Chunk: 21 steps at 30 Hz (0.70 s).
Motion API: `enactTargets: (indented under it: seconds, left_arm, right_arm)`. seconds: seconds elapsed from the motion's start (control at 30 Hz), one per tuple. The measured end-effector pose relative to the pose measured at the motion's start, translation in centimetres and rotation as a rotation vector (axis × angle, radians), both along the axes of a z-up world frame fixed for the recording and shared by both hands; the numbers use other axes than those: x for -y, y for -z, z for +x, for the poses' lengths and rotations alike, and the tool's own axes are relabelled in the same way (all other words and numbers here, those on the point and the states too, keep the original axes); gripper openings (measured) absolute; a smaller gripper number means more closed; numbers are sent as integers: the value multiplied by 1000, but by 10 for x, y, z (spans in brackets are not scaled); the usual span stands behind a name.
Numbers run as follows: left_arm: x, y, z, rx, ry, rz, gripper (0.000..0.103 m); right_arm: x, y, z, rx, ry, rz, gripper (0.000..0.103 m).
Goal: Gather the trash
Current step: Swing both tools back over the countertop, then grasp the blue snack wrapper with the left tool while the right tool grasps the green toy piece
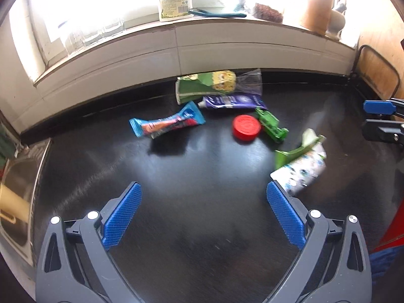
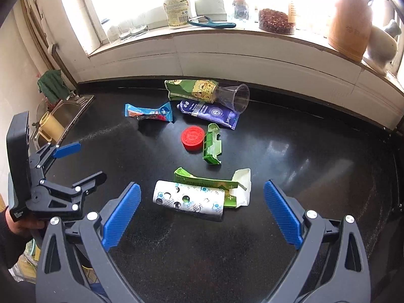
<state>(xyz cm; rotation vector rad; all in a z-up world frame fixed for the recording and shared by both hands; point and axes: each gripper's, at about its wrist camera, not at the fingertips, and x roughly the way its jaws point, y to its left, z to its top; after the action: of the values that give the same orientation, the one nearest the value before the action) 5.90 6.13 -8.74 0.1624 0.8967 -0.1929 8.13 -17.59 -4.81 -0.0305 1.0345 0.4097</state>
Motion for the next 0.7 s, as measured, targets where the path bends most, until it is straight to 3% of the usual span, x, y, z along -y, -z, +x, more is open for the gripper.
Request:
enactTargets:
  seconds: [0.23,0.37,0.5,0.57,0.7]
  left_arm:
    - [-21,16,93,5,103,142,96]
    - [-24,39,144,-16,182,179,96]
    - [-26,65,173,-55,226,196,96]
    - [-29,78,181,-75,233,198,96]
    - [-34,91,186,-79,238,170,96]
  right_arm:
    - [-28,42,56,-79,-43,-51,94]
    - [-41,77,89,-155,-55,-94,94]
    - [-50,110,111,-212,-79,-148,93]
    - [-53,123,119,-230,-79,-174,87]
    - [-54,134,126,-233,-87,-205,81]
